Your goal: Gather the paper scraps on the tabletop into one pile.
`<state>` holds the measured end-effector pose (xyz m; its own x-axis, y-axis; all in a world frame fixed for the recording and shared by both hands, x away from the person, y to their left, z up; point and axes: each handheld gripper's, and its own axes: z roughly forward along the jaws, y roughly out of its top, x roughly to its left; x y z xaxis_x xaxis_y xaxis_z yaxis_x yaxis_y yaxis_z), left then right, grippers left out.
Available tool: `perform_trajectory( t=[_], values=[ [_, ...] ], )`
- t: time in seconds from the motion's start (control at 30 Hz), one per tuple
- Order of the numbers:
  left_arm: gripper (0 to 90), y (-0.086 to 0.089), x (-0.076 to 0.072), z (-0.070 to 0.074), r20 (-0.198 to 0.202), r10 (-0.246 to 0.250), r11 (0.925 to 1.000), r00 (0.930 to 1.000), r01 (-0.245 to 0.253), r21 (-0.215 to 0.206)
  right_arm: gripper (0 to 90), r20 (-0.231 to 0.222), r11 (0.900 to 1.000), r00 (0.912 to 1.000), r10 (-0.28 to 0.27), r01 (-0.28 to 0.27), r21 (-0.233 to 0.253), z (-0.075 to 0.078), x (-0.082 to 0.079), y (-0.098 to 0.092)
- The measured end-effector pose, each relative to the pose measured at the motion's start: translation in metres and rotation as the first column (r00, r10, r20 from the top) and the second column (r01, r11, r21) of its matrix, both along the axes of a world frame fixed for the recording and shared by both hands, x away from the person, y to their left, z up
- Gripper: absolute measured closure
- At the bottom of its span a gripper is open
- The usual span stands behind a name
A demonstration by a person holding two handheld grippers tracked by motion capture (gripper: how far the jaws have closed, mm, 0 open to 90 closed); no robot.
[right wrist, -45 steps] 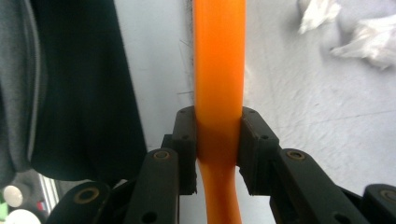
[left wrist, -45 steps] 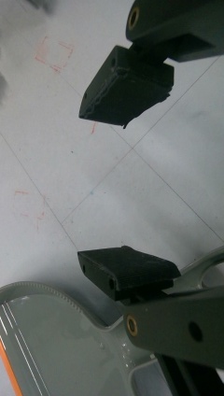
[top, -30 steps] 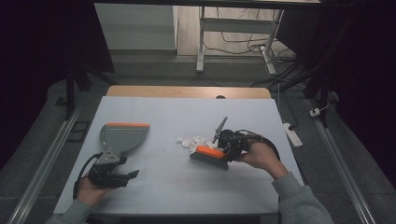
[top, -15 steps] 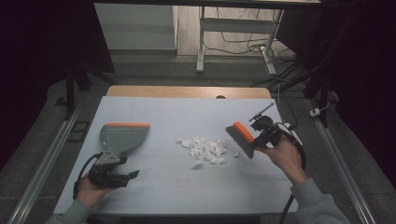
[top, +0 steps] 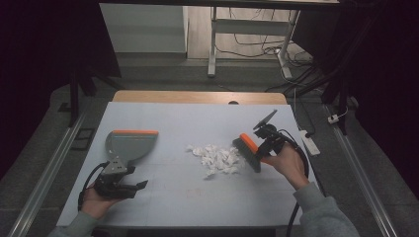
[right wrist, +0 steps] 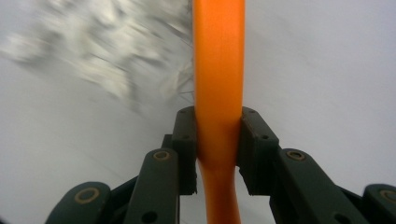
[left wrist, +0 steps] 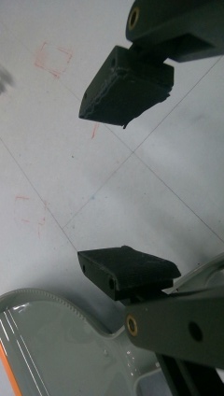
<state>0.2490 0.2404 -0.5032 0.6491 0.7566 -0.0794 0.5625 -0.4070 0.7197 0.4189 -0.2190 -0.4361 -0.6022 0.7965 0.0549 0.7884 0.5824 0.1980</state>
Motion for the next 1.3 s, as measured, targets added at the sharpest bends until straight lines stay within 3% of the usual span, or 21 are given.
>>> perform_trajectory(
  t=[0.2, 0.33, 0.5, 0.67, 0.83, 1.07, 1.13, 1.3],
  values=[
    [28.9, 0.000, 0.000, 0.000, 0.002, -0.001, 1.0000, 1.0000, 0.001, -0.002, 70.4, 0.004, 0.992, 0.9999, 0.015, -0.015, 0.128, 0.005, 0.000, 0.005],
    [28.9, 0.000, 0.000, 0.000, 0.002, -0.001, 1.0000, 1.0000, 0.001, 0.000, 70.3, 0.058, 0.993, 0.9983, -0.003, -0.004, 0.121, 0.014, -0.003, -0.002],
    [28.9, -0.001, 0.000, 0.000, 0.002, 0.001, 1.0000, 1.0000, -0.001, 0.002, 70.3, 0.139, 0.987, 0.9902, -0.014, -0.008, 0.159, 0.034, -0.009, -0.013],
    [29.0, -0.002, 0.001, 0.000, 0.001, 0.001, 1.0000, 1.0000, -0.001, 0.003, 70.3, 0.178, 0.979, 0.9840, 0.003, -0.040, 0.202, 0.046, -0.012, -0.006],
    [28.9, -0.002, 0.000, 0.001, 0.001, 0.001, 1.0000, 1.0000, -0.001, 0.004, 70.3, 0.152, 0.964, 0.9868, 0.056, -0.094, 0.250, 0.039, -0.009, 0.024],
    [29.0, -0.001, 0.000, 0.000, 0.002, -0.001, 1.0000, 1.0000, 0.001, 0.001, 70.3, 0.105, 0.935, 0.9831, 0.150, -0.176, 0.309, 0.023, -0.004, 0.096],
    [29.0, 0.000, 0.000, 0.000, 0.003, -0.002, 1.0000, 1.0000, 0.002, 0.003, 70.3, 0.091, 0.930, 0.9828, 0.160, -0.182, 0.321, 0.018, 0.001, 0.113],
    [29.0, 0.000, 0.000, 0.000, 0.001, -0.004, 1.0000, 1.0000, 0.004, 0.005, 70.3, 0.036, 0.930, 0.9847, 0.170, -0.173, 0.326, 0.002, 0.016, 0.150]
  ],
)
